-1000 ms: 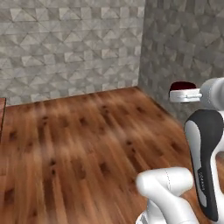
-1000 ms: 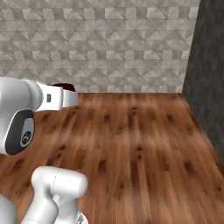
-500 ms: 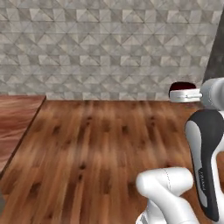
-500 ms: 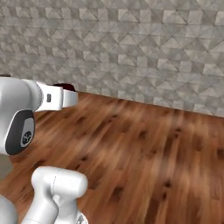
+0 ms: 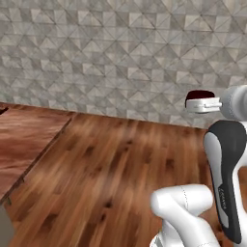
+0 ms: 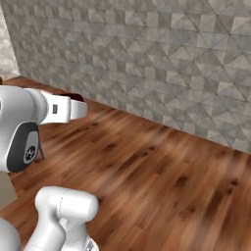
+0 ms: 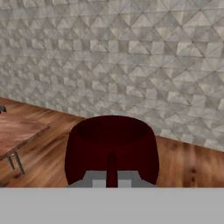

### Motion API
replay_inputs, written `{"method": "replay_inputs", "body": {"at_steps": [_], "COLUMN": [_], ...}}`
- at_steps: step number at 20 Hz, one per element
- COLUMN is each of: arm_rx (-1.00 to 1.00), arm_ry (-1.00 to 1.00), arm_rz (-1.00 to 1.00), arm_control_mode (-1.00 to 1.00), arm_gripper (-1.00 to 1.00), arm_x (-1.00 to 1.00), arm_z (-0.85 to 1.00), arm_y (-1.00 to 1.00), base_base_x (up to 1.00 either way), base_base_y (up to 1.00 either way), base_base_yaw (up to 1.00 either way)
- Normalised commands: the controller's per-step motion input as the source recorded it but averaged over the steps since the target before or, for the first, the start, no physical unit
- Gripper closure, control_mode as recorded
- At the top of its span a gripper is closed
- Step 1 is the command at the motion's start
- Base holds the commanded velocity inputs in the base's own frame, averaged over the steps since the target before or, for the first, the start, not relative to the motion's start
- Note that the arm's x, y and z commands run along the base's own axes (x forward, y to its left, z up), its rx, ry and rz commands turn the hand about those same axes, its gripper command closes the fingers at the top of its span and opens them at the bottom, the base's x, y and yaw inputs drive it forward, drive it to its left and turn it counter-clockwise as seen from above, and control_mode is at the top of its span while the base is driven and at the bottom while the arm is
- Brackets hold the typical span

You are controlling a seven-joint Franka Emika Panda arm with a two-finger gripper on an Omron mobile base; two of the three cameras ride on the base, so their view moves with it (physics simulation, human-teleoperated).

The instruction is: There is a tray on the dining counter. Grab the cup, mug, and pitcher and place them on the tray. The pitcher may be placed next to the tray if it cannot fit the tray.

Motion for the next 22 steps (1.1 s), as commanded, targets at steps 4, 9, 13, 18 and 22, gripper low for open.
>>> {"method": "replay_inputs", "body": {"at_steps": [4,9,13,18,22], "arm_rx": [0.0,0.0,0.0,0.0,0.0], "arm_ry": [0.0,0.0,0.0,0.0,0.0], "arm_rz": [0.0,0.0,0.0,0.0,0.0], "arm_control_mode": [1.0,1.0,1.0,1.0,1.0], "arm_gripper": [1.0,1.0,1.0,1.0,1.0], "arm_x": [0.0,0.0,0.0,0.0,0.0], "arm_z": [0.0,0.0,0.0,0.0,0.0], "arm_y": [0.0,0.0,0.0,0.0,0.0], "base_base_x": [1.0,1.0,1.0,1.0,1.0], "base_base_y": [-0.64,-0.67,-0.65,-0.61,-0.58], "base_base_yaw": [0.4,0.44,0.46,0.5,0.54]}}
